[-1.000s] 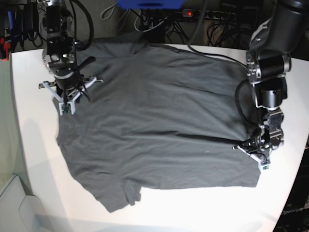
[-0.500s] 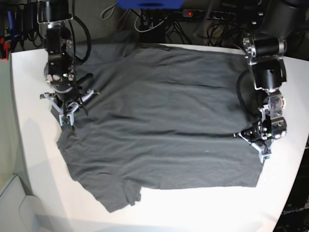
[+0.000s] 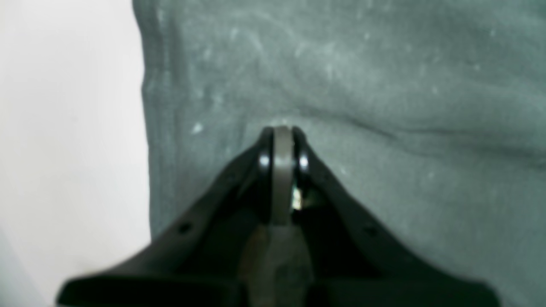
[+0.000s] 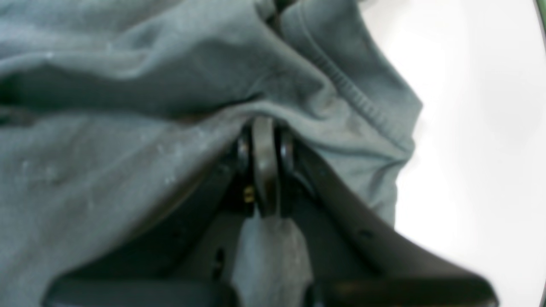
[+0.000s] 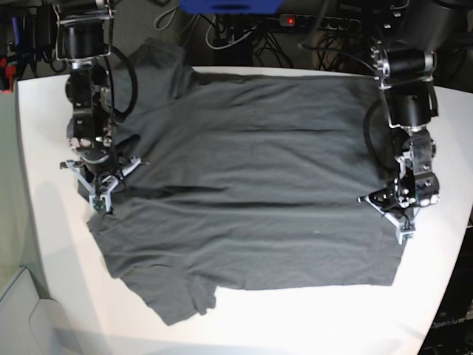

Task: Layout the t-shirt on the table in an organized manner, then fold the t-shirt properly
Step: 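Grasp the t-shirt sides with both grippers and pull them apart, then move both grippers to the collar-side corners of the t-shirt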

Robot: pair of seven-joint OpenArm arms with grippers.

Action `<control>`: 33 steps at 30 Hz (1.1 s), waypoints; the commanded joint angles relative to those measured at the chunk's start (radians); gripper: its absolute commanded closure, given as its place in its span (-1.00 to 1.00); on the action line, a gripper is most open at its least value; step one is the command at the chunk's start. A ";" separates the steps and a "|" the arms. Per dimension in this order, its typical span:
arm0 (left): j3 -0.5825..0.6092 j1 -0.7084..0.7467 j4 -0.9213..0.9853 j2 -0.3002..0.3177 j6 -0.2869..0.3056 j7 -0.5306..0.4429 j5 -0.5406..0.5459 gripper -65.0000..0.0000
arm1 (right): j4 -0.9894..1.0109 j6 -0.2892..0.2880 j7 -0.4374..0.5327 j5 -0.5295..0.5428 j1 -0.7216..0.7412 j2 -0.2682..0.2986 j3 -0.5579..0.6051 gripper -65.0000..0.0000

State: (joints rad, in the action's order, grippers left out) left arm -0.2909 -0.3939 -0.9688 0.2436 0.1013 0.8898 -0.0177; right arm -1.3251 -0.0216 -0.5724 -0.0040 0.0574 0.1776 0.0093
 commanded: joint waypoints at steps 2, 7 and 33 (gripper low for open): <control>0.000 -0.021 -0.008 0.012 -0.002 -0.005 -0.005 1.00 | 0.000 0.001 -0.050 -0.001 0.002 0.015 0.002 1.00; 0.000 -0.023 0.015 0.012 -0.004 -0.044 -0.005 1.00 | 0.000 0.001 -0.059 -0.001 0.019 0.018 0.004 1.00; 0.002 -0.259 0.353 0.044 0.001 -0.199 0.002 1.00 | -0.353 0.001 -0.094 -0.003 -0.136 0.021 -0.002 1.00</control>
State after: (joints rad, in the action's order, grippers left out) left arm -0.2863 -0.6178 -0.5968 0.2768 0.1013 0.7002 -0.0181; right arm -1.6558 -0.0254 -0.6888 -0.0040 -0.0929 0.1883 0.0097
